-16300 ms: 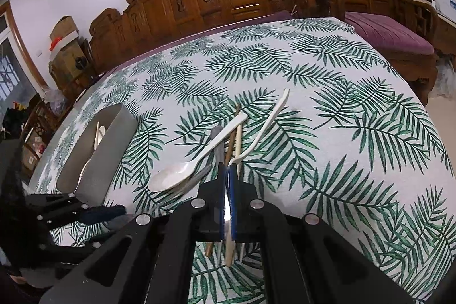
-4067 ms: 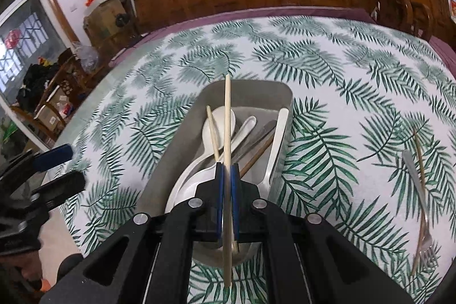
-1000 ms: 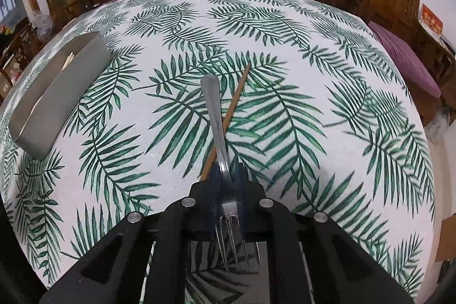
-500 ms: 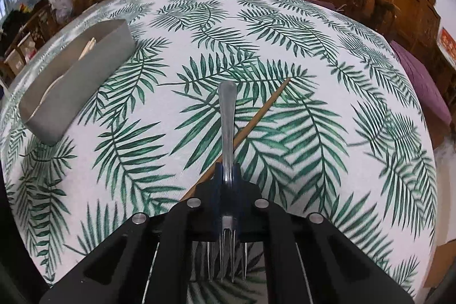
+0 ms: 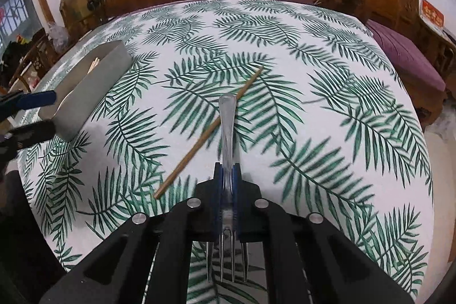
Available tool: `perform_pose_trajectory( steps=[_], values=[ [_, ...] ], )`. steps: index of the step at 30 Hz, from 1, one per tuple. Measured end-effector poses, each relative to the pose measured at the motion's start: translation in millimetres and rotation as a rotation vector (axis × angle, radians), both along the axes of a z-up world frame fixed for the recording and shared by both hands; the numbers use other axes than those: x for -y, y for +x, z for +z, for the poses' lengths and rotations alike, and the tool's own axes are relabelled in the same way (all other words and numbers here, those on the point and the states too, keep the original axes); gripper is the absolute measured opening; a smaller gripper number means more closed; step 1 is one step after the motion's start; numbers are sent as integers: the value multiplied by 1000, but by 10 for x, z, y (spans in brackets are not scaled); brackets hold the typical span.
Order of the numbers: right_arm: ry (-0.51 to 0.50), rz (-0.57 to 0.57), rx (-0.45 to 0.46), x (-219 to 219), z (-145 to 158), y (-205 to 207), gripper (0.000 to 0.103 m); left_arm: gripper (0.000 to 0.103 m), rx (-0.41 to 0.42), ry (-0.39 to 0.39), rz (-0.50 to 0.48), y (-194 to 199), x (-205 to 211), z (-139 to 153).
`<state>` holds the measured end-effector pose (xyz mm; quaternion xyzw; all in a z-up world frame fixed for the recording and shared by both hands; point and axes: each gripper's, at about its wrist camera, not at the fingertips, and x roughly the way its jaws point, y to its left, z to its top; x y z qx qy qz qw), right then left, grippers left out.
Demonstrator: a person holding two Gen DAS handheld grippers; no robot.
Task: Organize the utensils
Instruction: 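Grasp the wooden chopstick with the left gripper while the right holds the fork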
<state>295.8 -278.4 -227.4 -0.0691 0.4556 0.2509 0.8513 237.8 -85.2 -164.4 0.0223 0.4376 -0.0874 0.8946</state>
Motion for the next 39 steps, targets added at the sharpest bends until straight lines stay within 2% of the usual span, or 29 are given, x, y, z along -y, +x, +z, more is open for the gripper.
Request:
perform_pose_trajectory(
  steps=[8, 14, 20, 24, 29, 30, 32, 33, 34, 36, 39],
  values=[
    [52, 10, 43, 100, 136, -5, 8, 79, -40, 15, -38, 223, 301, -201],
    [-19, 13, 70, 207, 139, -6, 8, 79, -57, 11, -60, 356, 493, -287],
    [-120, 21, 54, 321, -129, -6, 8, 76, -68, 17, -89, 550, 782, -384],
    [-135, 35, 60, 326, -142, -10, 8, 65, -88, 37, -103, 695, 917, -481],
    [-165, 54, 73, 293, -140, -2, 8, 44, -117, 62, -124, 851, 1015, -597],
    [-165, 55, 72, 294, -138, 4, 8, 36, -123, 68, -126, 872, 1027, -615],
    [-168, 55, 71, 288, -135, 15, 9, 32, -125, 72, -130, 911, 1043, -617],
    [-171, 56, 70, 277, -146, 22, 9, 28, -125, 70, -131, 917, 1047, -611],
    [-177, 57, 68, 269, -153, 29, 9, 17, -126, 67, -134, 923, 1047, -604],
    [-186, 62, 74, 244, -163, 37, 9, 5, -128, 64, -138, 921, 1034, -601],
    [-185, 60, 70, 216, -168, 100, 9, 4, -131, 70, -134, 905, 991, -607]
  ],
)
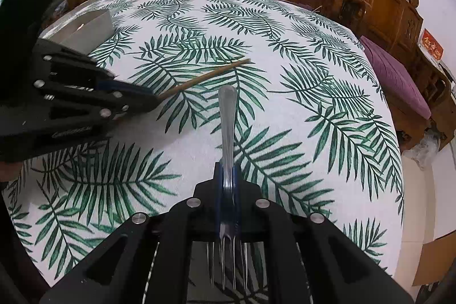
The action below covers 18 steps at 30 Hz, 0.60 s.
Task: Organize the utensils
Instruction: 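Grasp the wooden chopstick with the left gripper while the right holds the fork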
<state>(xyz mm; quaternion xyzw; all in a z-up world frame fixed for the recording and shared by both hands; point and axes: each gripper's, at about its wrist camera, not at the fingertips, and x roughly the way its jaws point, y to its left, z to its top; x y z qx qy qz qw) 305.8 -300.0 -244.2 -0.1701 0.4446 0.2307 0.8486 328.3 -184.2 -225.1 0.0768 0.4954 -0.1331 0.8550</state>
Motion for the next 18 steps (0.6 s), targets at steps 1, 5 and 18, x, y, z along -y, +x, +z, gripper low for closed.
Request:
perform_pose_trajectory(
  steps=[1, 5, 18],
  values=[
    [2, -1, -1, -11, -2, 26, 9, 4, 0, 4, 3, -13, -25, 6],
    [4, -11, -13, -38, -5, 90, 10, 4, 7, -7, 10, -85, -163, 76],
    [59, -102, -10, -123, 143, 27, 8, 4, 81, -34, 63, -408, -822, 534]
  ],
)
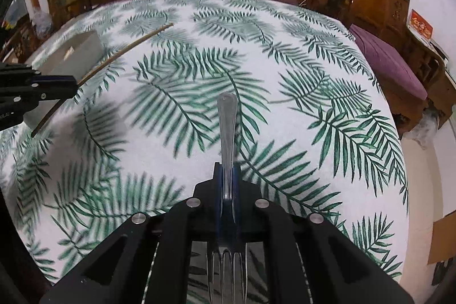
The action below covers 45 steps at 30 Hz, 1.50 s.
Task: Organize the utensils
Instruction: 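Grasp the wooden chopstick with the left gripper while the right holds the fork, then lower the chopstick into the grey tray and open the left gripper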
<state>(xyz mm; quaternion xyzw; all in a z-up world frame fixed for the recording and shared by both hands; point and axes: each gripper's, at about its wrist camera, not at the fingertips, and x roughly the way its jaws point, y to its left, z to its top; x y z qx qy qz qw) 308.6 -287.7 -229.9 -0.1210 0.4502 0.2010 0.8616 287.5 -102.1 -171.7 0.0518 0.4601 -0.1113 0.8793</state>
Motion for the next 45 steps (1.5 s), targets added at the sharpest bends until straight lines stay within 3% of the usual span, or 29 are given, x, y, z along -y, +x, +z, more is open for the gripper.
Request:
perform_pose_trajectory(
  steps=[11, 20, 24, 27, 45],
  values=[
    [33, 50, 41, -458, 399, -115, 8, 4, 74, -42, 96, -277, -718, 325],
    [49, 81, 49, -815, 534, -172, 8, 4, 92, -48, 162, -380, -1184, 391],
    [48, 101, 46, -947, 534, -188, 8, 4, 85, -34, 182, -388, -1356, 341],
    [48, 112, 42, -1044, 532, -196, 8, 4, 89, 20, 190, -385, -1416, 269],
    [49, 170, 29, -1360, 536, -264, 8, 4, -28, 4, 202, -301, -1576, -160]
  ],
)
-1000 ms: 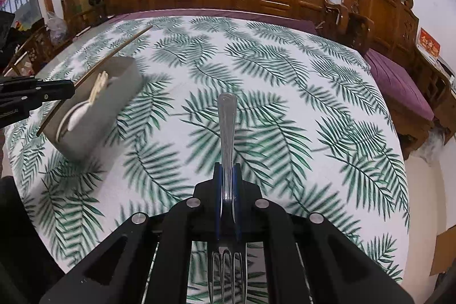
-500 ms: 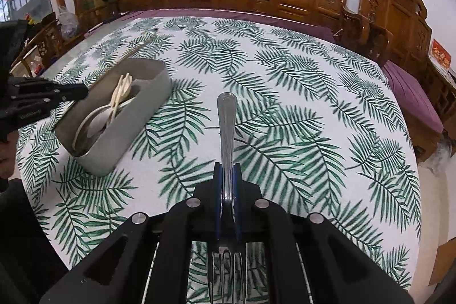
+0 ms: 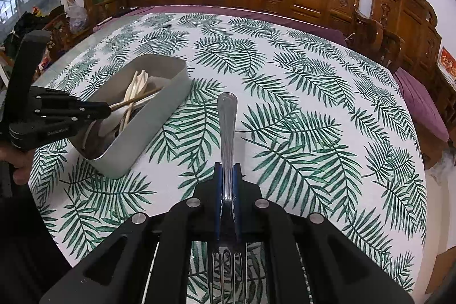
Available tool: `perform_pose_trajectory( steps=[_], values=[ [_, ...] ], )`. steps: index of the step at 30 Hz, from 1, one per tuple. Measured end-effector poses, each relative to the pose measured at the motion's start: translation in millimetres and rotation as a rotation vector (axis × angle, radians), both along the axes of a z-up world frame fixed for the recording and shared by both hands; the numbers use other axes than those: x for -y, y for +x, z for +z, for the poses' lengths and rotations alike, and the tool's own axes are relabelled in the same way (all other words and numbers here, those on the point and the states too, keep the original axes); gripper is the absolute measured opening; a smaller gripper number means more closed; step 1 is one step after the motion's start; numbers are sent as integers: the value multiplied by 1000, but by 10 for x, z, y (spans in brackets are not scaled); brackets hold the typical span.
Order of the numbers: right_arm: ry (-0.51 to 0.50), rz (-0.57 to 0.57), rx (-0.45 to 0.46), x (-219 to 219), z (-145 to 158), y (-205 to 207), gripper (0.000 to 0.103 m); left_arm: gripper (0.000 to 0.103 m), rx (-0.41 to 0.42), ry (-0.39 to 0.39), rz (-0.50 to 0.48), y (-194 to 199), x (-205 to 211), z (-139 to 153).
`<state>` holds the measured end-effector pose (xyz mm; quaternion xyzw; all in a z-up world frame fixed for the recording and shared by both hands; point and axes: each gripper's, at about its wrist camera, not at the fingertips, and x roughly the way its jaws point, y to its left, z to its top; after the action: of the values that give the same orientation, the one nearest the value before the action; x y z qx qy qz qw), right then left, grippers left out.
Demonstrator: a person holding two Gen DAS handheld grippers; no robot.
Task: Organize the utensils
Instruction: 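Lower the chopstick into the grey tray and open the left gripper, then lower the metal fork into the grey tray and open the right gripper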
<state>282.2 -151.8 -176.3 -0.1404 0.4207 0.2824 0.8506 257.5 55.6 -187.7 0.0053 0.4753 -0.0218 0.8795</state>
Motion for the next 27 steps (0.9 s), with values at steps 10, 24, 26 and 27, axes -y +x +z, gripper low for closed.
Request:
perform_pose_trajectory(
  steps=[10, 24, 26, 27],
  values=[
    [20, 30, 6, -177, 103, -56, 8, 5, 16, -29, 24, 21, -42, 56],
    [91, 67, -8, -693, 255, -109, 9, 37, 98, -58, 50, -238, -322, 391],
    [111, 72, -16, -820, 285, -103, 9, 45, 111, -59, 66, -279, -390, 430],
    [121, 72, -20, -873, 296, -99, 9, 47, 116, -61, 71, -294, -420, 442]
  ],
)
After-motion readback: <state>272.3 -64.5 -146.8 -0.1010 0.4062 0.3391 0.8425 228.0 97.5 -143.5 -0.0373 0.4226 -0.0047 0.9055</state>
